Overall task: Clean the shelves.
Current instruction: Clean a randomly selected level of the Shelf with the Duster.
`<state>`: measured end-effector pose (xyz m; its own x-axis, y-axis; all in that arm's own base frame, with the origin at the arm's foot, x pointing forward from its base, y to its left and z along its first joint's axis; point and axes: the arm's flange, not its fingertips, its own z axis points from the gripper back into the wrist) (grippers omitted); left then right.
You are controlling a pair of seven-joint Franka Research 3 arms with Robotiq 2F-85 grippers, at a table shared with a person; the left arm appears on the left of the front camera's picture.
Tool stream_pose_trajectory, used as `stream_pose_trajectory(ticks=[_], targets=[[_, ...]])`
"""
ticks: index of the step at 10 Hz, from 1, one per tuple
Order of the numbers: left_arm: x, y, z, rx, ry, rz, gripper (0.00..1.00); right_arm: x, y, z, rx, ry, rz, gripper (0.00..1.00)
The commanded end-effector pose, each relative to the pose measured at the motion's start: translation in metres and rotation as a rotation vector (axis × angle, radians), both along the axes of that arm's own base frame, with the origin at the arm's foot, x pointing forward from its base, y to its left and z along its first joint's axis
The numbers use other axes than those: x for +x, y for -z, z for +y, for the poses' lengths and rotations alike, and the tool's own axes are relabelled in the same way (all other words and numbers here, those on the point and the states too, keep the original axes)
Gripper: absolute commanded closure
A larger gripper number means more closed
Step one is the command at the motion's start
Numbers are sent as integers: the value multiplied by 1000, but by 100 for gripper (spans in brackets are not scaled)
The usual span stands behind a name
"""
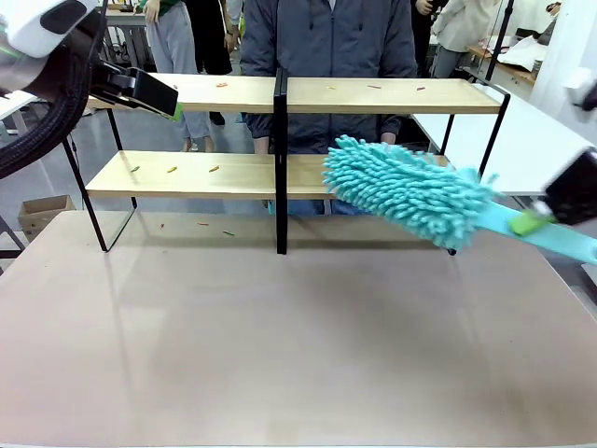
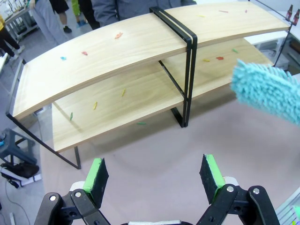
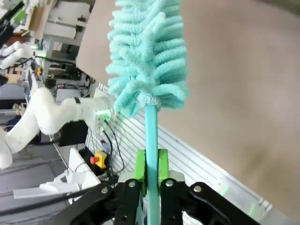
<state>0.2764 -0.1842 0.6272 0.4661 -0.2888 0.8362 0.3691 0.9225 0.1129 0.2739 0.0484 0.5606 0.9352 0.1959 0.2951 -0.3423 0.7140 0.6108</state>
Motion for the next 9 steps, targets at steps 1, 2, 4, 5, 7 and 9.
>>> stream_pose_trajectory(ticks=[1, 2, 4, 5, 7, 9], targets=[[0, -1, 1, 3, -6, -9, 0, 48, 3, 17, 33, 3, -42, 88], [0, -1, 1, 3, -6, -9, 0, 67, 5, 29, 35, 23, -54, 88], [0, -1, 1, 3, -6, -9, 0, 100, 13, 57, 39, 39, -31, 88], [0, -1, 1, 3, -6, -9, 0, 113, 20, 65, 27, 69, -17, 88], [0, -1, 1, 3, -6, -9, 0, 125, 37, 71, 1, 169, -10, 88], [0, -1, 1, 3, -6, -9, 0, 129, 50, 78, -8, 208, -11, 88]])
